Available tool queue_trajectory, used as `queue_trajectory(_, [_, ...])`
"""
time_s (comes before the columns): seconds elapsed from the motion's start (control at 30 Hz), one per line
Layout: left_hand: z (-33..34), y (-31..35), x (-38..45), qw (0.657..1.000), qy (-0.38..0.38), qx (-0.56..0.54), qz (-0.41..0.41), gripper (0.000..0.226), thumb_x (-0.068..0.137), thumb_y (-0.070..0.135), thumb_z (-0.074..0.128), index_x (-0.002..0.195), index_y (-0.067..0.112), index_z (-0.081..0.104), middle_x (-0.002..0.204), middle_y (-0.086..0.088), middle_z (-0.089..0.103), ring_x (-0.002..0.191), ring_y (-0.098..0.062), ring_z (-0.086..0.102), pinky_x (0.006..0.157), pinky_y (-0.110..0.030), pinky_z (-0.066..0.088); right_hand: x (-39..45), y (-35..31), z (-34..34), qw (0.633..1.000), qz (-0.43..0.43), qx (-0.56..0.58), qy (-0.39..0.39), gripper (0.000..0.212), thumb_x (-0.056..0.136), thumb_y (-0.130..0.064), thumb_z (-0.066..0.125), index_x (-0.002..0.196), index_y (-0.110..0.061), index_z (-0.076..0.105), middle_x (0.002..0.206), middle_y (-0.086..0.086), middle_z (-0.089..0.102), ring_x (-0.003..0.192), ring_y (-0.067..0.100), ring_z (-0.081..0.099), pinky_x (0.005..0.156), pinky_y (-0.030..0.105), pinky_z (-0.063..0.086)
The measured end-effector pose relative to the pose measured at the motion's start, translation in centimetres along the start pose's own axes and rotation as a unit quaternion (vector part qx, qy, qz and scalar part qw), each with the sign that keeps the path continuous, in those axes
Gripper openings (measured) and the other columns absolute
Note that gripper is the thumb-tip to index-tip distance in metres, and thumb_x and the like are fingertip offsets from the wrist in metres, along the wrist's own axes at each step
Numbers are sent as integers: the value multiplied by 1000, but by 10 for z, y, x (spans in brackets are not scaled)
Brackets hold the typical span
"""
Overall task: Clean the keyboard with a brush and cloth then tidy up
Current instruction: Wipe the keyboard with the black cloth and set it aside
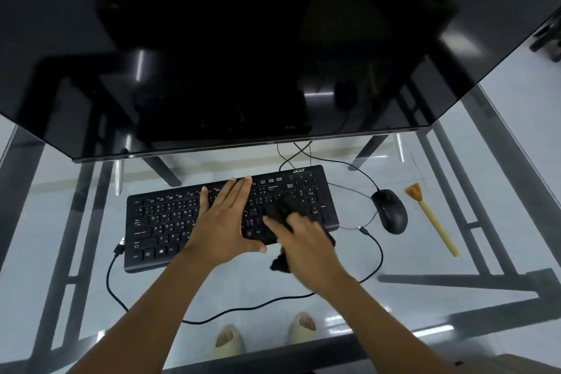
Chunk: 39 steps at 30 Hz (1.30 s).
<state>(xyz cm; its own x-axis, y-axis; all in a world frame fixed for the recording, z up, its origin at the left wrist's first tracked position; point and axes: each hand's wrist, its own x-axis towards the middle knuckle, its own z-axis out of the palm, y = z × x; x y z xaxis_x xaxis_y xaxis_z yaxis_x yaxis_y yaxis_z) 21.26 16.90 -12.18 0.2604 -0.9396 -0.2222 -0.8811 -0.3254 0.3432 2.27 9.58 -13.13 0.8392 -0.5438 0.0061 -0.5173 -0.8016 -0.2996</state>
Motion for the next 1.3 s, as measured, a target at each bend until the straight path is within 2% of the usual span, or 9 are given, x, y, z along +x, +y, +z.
queue_trajectory(0.17, [-1, -1, -2, 1000, -3, 1, -3, 134, 58, 79, 65, 151, 25, -15, 162, 9, -5, 146, -7, -14, 116, -54, -13, -1, 43, -8, 968, 220, 71, 96, 61, 79, -7, 69, 136, -17, 50, 104, 13, 54, 81, 30, 60, 74, 45, 55])
queue_trajectory(0.27, [0, -1, -2, 1000, 4, 0, -2, 134, 57, 81, 64, 152, 25, -13, 161, 9, -4, 146, -6, -14, 116, -53, -13, -13, -5, 2, 997, 69, 21, 33, 87, 57, -26, 87, 134, -21, 49, 96, 7, 55, 75, 25, 57, 68, 37, 50])
queue_trajectory(0.37, [0, 1, -1, 1000, 4, 1, 5, 133, 58, 81, 63, 153, 24, -11, 162, 9, -3, 146, -6, -13, 116, -53, -13, -11, 8, 0, 1000, -23, -19, -2, 79, 62, -32, 81, 134, -29, 49, 94, 5, 54, 74, 24, 56, 65, 35, 50])
queue_trajectory(0.47, [-1, 0, -2, 1000, -1, 6, 5, 133, 60, 80, 63, 151, 24, -14, 161, 10, -6, 145, -6, -16, 116, -52, -15, 14, 51, -10, 979, 168, 18, 112, 52, 83, -11, 59, 134, -17, 54, 97, 16, 56, 77, 37, 58, 67, 42, 51])
queue_trajectory(0.57, [1, -1, -3, 1000, 2, 9, 6, 133, 60, 80, 62, 151, 24, -15, 161, 11, -7, 145, -6, -16, 115, -52, -16, 33, 45, -13, 946, 297, 49, 116, 44, 92, -9, 51, 136, -8, 49, 107, 19, 54, 88, 38, 55, 75, 45, 46])
queue_trajectory(0.73, [5, 0, -2, 1000, 10, 7, 15, 130, 61, 77, 64, 153, 23, -10, 162, 10, -3, 145, -4, -15, 115, -52, -16, 37, -13, 0, 1000, -26, -11, 0, 63, 79, -18, 66, 139, -21, 47, 101, 8, 53, 86, 27, 54, 74, 38, 44])
queue_trajectory(0.9, [1, -2, -4, 1000, -2, 14, 9, 130, 62, 81, 60, 151, 23, -14, 161, 12, -8, 145, -5, -17, 116, -52, -16, 77, 17, -13, 959, 258, 22, 116, 42, 90, -11, 52, 132, -13, 54, 103, 20, 55, 85, 39, 57, 74, 44, 47])
queue_trajectory(1.1, [-5, -10, -6, 999, -3, -8, 32, 129, 65, 72, 65, 152, 18, -14, 160, 10, -10, 144, -3, -17, 116, -51, -15, 59, -43, 8, 999, 38, 30, 10, 51, 88, -15, 56, 138, -17, 46, 109, 11, 52, 93, 32, 56, 80, 40, 44])
queue_trajectory(1.3, [-27, -86, -42, 999, -12, 21, -47, 142, 53, 83, 62, 150, 20, -21, 159, 7, -16, 144, -8, -20, 116, -51, -16, 69, 0, -12, 947, 295, 74, 108, 61, 89, -12, 52, 145, -7, 28, 115, 19, 53, 95, 36, 57, 82, 47, 49])
